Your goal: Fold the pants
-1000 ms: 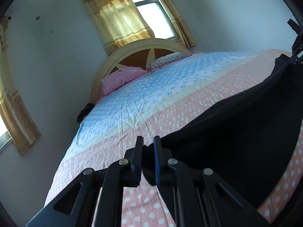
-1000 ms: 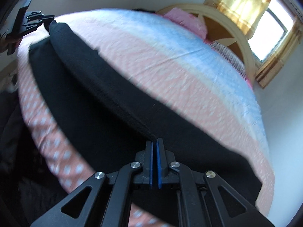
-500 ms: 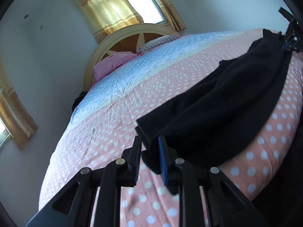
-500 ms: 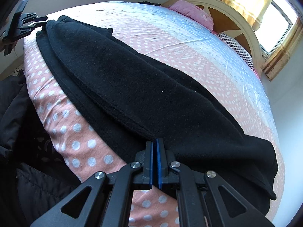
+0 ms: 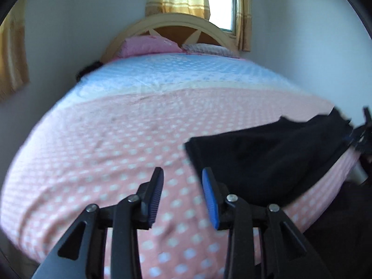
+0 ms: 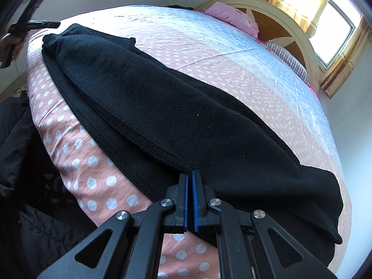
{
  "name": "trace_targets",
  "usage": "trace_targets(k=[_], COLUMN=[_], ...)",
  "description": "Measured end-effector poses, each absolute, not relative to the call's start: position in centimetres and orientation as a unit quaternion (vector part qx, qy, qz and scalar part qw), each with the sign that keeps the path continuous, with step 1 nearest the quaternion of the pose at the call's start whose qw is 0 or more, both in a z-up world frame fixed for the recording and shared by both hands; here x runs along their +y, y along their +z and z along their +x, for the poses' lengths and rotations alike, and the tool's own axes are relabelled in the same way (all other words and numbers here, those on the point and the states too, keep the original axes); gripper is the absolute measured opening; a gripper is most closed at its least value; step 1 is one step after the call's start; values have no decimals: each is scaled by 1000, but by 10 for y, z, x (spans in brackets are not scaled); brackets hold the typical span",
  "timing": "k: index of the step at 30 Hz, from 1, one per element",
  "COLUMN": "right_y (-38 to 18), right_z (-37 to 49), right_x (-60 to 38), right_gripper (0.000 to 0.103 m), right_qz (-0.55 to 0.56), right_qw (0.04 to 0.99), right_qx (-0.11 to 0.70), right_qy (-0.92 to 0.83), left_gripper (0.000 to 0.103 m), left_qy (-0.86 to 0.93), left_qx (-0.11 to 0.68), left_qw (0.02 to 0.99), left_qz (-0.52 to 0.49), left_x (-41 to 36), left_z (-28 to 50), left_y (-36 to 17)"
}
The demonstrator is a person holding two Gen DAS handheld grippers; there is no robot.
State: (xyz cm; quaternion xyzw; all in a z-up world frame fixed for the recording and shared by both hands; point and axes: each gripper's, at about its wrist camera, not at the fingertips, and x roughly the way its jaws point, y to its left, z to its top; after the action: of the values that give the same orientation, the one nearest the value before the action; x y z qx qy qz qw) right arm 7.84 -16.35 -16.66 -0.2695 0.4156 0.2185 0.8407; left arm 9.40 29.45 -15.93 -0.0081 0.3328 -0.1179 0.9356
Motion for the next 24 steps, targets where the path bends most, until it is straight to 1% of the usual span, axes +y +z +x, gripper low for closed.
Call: trace_targets(k=[2,6,9,12,14,16,19,20,21,22,24], right_y=[-167,-167,-167,-167,-168,-169,-169,-169,-168,-168,-166], right_z=[78,76,77,77,77,77,76,76,76,76,76], right_x=[-165,-169,-171,-172,-172,-172,-172,-172,-172,-172,-173], right_gripper=[4,4,4,4,4,4,4,4,4,4,4], right_qz=[-266,-257,-250,-243,-242,-240,-235,-233,-232,-231,-229], right_qw=[842,846,848,851,853,855,857,858,859,859,858], right_qx=[414,411,409,407,404,402,400,400,400,400,403], right_qy=[219,223,226,227,226,224,223,222,221,221,222], left_gripper=[38,38,38,43,43,40,39,37,19,10,8], left_qy=[-135,-117,-116,-103,-108,-118,-122,-121,-121,-122,-117], left_qx=[351,394,401,412,416,423,434,435,431,425,410], left_qw=[926,911,907,904,901,897,890,890,892,895,904], left_qz=[-27,-22,-45,-53,-51,-55,-60,-65,-66,-59,-30], left_x=[284,269,269,270,269,268,266,267,267,265,257], left_z=[113,146,155,156,157,157,162,165,164,164,161], left_y=[-163,-176,-178,-179,-178,-177,-179,-179,-178,-175,-167])
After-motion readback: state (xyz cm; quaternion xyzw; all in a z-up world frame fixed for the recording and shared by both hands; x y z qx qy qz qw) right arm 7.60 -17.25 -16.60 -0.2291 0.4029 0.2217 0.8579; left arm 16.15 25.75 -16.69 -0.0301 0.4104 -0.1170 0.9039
